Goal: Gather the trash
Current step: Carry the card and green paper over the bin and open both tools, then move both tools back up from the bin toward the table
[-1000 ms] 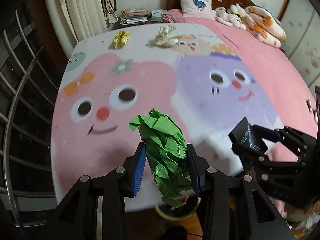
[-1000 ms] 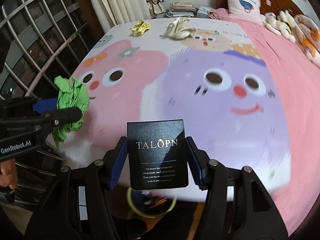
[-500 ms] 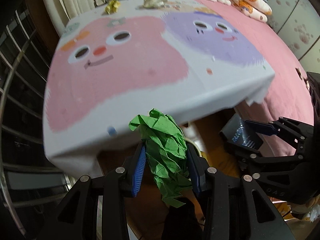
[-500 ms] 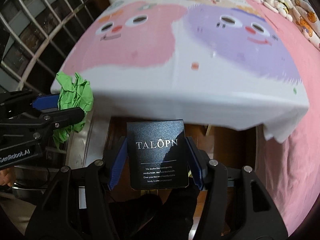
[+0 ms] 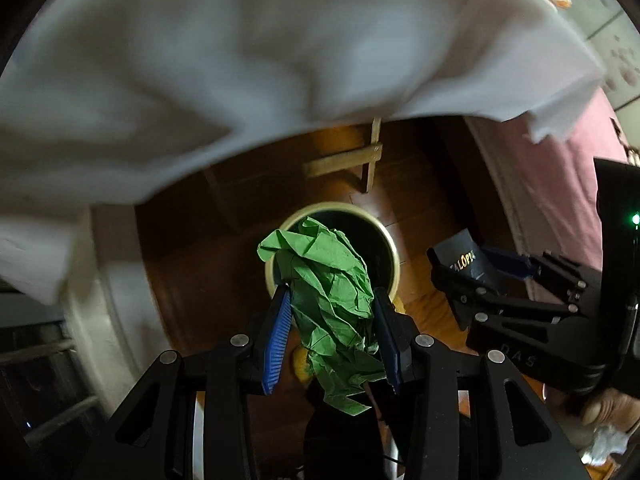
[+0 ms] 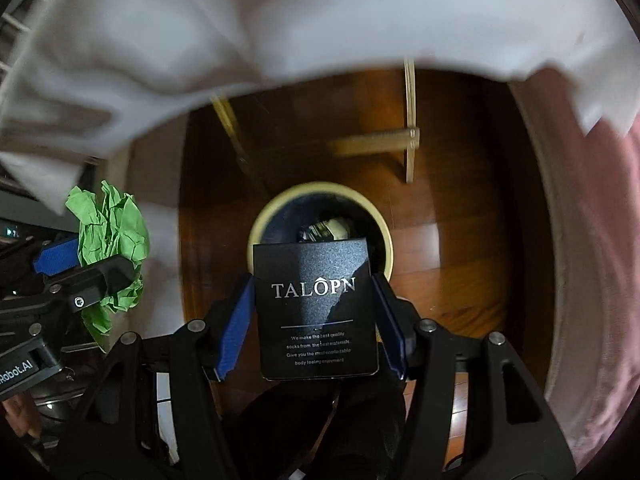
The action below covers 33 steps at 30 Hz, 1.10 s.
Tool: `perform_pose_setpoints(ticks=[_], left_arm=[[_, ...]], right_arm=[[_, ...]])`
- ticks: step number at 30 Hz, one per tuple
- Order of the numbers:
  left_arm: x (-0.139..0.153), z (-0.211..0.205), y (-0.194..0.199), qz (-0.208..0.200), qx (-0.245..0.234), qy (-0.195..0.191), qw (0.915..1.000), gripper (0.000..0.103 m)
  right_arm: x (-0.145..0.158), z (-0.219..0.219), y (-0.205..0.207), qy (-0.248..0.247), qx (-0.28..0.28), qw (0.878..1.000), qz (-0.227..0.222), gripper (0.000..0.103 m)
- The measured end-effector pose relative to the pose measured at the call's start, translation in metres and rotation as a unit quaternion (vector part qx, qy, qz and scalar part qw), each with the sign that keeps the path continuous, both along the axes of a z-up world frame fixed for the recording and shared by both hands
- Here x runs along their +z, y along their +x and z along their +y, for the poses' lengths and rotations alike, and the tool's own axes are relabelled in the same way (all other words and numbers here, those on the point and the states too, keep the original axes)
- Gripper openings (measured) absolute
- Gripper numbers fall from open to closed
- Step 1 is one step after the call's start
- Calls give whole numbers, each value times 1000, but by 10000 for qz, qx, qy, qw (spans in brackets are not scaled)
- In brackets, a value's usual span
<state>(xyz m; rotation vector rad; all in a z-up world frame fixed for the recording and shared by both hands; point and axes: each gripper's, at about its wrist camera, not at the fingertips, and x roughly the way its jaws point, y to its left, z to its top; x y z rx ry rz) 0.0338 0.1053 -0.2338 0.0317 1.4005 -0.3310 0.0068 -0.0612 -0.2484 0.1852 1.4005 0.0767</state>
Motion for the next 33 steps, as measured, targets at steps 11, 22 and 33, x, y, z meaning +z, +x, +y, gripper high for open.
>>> perform_pose_setpoints(ticks=[11,22,33], left_arm=[[-143,-16,20,510,260,267,9980,55],[-176,-14,34,410,699,520,9954,88],[-85,4,37,-104,1040,471,9934,88]], right_arm=[[-141,-20,21,287,-331,9984,347,56],[-174,-33,32,394,-506,9970,430,67],[-103,-22,42,281,-233,9993,98,67]])
